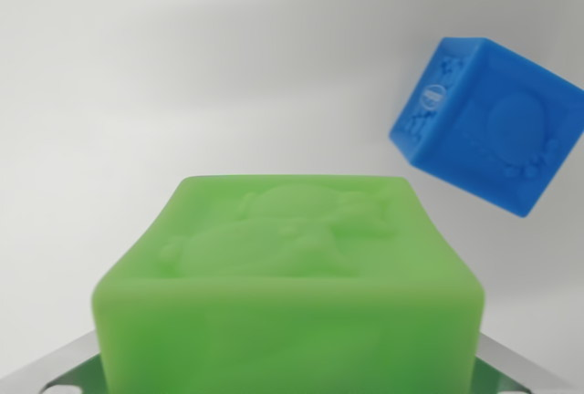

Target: Stack cube

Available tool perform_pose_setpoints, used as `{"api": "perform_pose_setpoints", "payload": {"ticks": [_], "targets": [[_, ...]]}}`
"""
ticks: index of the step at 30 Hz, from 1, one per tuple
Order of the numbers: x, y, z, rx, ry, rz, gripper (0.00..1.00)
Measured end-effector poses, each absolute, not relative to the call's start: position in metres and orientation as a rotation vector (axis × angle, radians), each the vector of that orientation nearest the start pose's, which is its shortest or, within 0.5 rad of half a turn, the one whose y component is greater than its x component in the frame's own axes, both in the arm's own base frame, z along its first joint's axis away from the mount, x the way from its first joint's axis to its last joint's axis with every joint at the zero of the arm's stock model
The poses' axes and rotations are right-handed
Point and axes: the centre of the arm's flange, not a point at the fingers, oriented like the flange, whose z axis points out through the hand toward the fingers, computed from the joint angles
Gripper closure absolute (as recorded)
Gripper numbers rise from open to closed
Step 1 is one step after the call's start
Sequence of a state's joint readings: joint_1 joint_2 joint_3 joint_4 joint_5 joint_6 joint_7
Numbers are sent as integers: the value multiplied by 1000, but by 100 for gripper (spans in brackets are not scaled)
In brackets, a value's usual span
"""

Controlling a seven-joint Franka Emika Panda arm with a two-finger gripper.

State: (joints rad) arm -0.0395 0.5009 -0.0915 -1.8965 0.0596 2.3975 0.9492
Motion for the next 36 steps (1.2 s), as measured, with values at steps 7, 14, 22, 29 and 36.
{"api": "perform_pose_setpoints", "payload": {"ticks": [7, 14, 22, 29, 36], "targets": [[629, -93, 237, -2620, 1737, -7, 100], [630, -107, 236, -2564, 1819, -8, 100], [631, -122, 235, -2502, 1901, -8, 100], [632, -136, 234, -2446, 1975, -8, 100], [632, -149, 233, -2391, 2042, -8, 100]]}}
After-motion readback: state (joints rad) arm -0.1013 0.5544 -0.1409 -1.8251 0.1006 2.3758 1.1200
